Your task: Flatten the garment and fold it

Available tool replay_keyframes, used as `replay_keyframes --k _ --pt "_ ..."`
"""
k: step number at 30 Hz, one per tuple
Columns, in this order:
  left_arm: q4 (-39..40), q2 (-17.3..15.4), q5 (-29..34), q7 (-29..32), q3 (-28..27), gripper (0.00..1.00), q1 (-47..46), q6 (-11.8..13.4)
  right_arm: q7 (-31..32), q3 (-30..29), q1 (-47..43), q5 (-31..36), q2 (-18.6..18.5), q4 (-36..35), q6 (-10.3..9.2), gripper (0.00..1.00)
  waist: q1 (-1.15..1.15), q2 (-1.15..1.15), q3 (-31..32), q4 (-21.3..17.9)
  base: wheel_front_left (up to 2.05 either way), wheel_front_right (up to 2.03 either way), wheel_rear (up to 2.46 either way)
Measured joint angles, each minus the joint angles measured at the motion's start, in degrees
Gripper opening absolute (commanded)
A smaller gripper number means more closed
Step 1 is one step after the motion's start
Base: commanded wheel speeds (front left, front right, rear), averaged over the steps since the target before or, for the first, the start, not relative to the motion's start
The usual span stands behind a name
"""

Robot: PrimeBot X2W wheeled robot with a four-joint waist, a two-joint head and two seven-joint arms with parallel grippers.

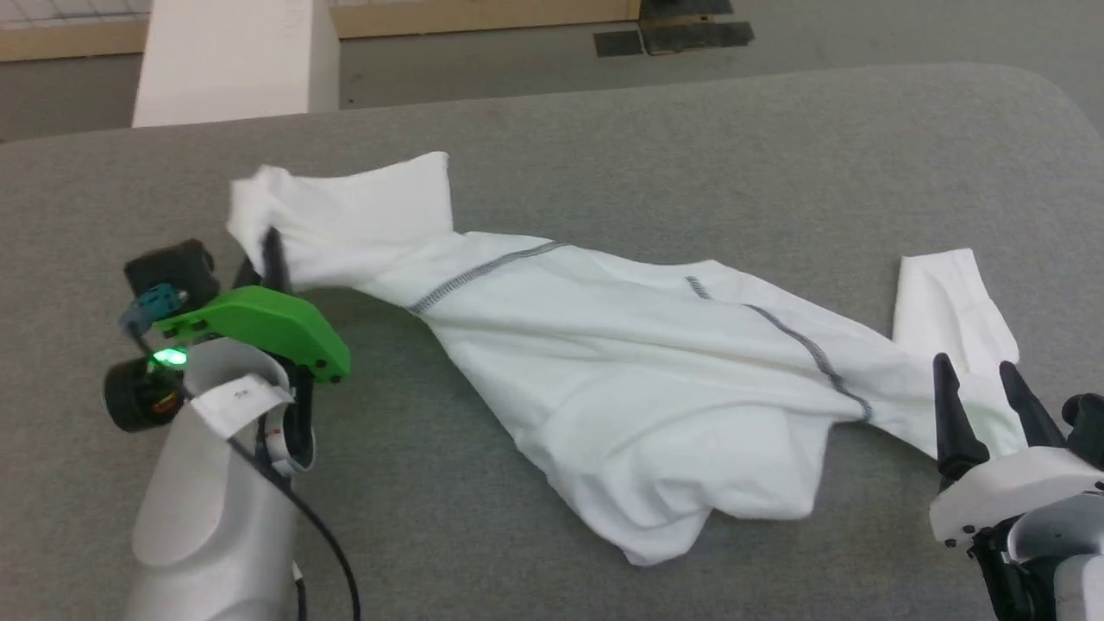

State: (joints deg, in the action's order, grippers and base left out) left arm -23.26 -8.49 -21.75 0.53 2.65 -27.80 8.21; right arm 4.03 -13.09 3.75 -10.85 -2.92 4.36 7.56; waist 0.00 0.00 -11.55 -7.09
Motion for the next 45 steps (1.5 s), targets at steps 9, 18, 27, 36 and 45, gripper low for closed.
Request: replay_keyframes --k 9,18,27,36,45 --pt "11.56 -3.39 2.52 -9.06 -4.45 0.0 8.57 3.86 0.74 0.45 -0.56 0.21 0.01 -1.31 0.01 1.0 0.0 0.0 2.75 5.5 0.0 0.0 0.0" --pt "15.72 -2.98 -0.03 1.8 -6.03 0.0 23.97 6.81 1.83 1.1 -1.45 0.21 0.02 -1.77 0.0 1.0 0.0 0.0 3.88 9.89 0.0 0.0 0.0" --pt "12.81 2.58 -9.88 6.14 -5.27 1.0 27.63 1.75 5.69 3.15 -0.41 3.33 0.02 -2.08 0.0 1.0 0.0 0.0 3.13 11.2 0.0 0.0 0.0" --pt "12.26 3.1 -6.62 -13.81 -4.69 1.0 24.23 -4.02 9.02 9.56 12.51 8.47 -1.22 3.9 0.01 1.0 0.0 0.0 1.3 13.36 0.0 0.0 0.0" --pt "13.46 4.77 -1.38 -15.18 -4.48 1.0 18.89 -7.04 20.93 23.07 25.32 5.26 -10.04 18.92 0.01 1.0 0.0 0.0 -2.23 16.45 0.0 0.0 0.0"
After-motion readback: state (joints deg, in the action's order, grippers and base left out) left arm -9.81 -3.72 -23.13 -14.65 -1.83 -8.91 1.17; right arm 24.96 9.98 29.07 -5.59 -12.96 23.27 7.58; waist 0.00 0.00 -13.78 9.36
